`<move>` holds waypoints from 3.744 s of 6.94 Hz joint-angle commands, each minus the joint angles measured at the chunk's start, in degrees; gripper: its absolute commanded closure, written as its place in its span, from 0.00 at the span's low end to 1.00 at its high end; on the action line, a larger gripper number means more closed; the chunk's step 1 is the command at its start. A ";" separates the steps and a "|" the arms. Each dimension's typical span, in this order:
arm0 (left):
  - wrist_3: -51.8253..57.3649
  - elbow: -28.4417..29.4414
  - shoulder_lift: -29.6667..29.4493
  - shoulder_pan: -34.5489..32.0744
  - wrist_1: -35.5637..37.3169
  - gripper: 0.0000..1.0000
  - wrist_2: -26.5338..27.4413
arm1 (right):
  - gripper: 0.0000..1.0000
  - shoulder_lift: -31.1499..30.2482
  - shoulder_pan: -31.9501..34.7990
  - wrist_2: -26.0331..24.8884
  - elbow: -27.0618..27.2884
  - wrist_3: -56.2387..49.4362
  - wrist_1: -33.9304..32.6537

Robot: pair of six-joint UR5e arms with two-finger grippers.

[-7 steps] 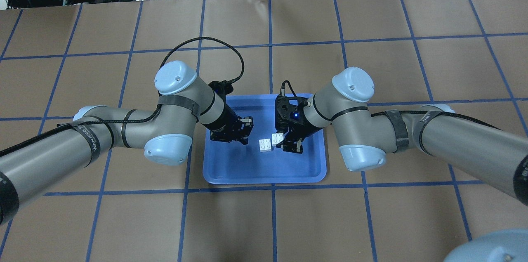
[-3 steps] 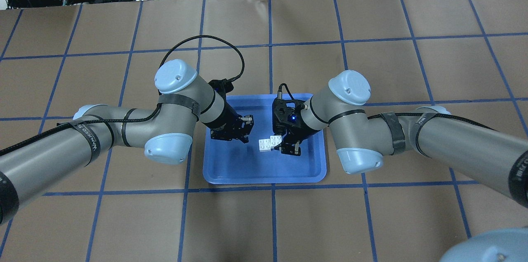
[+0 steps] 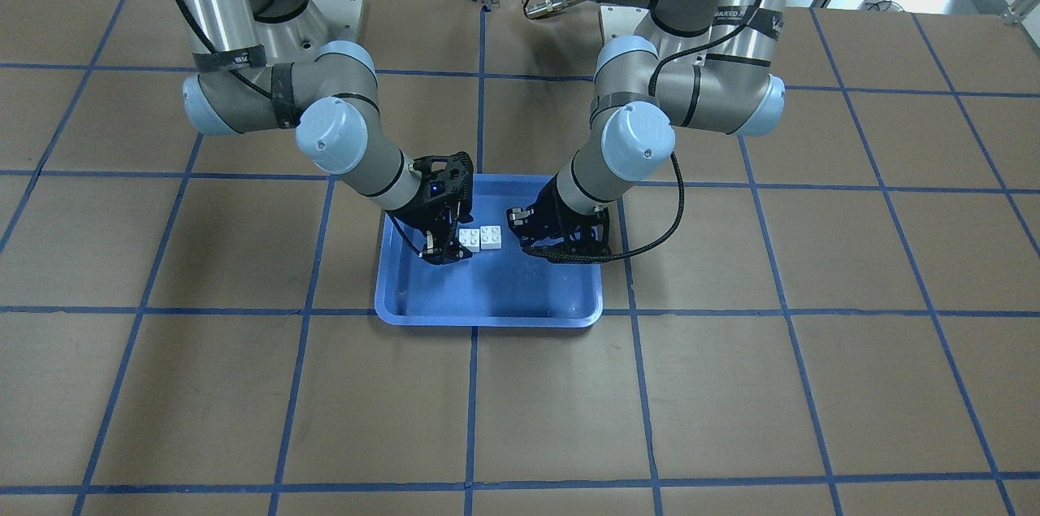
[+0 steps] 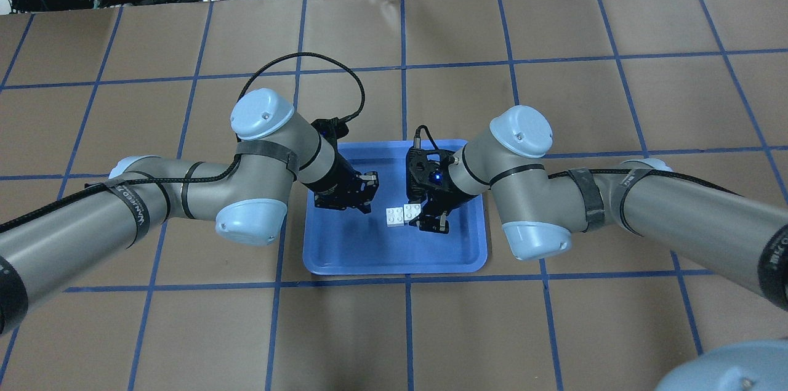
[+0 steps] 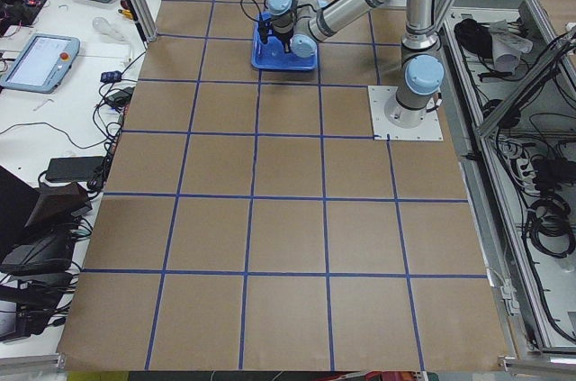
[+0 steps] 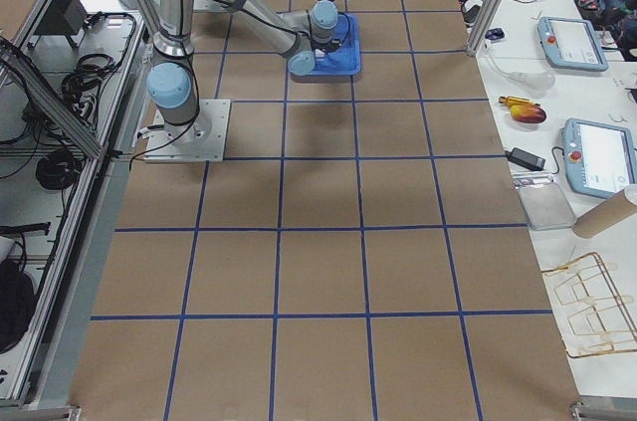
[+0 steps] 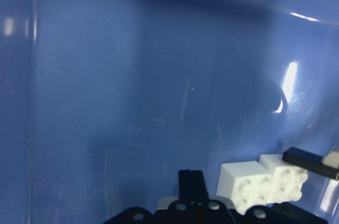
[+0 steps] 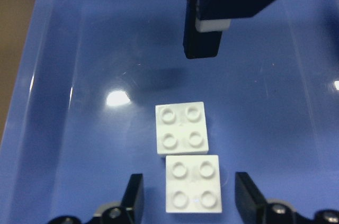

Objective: Assemble white blocks and place on blue tray

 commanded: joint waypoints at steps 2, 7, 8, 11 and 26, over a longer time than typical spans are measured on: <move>-1.16 -0.01 -0.98 -2.18 -0.24 1.00 0.23 | 0.00 -4.35 -0.50 -2.70 -1.07 0.82 0.76; -3.71 -0.01 -1.34 -4.31 0.63 1.00 0.23 | 0.00 -17.28 -1.03 -19.16 -11.24 14.61 23.64; -3.98 -0.01 -1.42 -4.39 0.63 1.00 0.15 | 0.00 -18.60 -0.95 -19.42 -15.53 14.63 31.79; -3.81 0.16 -1.42 -5.27 0.72 1.00 0.41 | 0.00 -21.86 -0.95 -20.21 -25.48 24.21 46.25; -7.67 1.75 -2.39 -6.41 0.37 1.00 3.40 | 0.00 -23.80 -7.71 -26.28 -39.83 78.43 62.90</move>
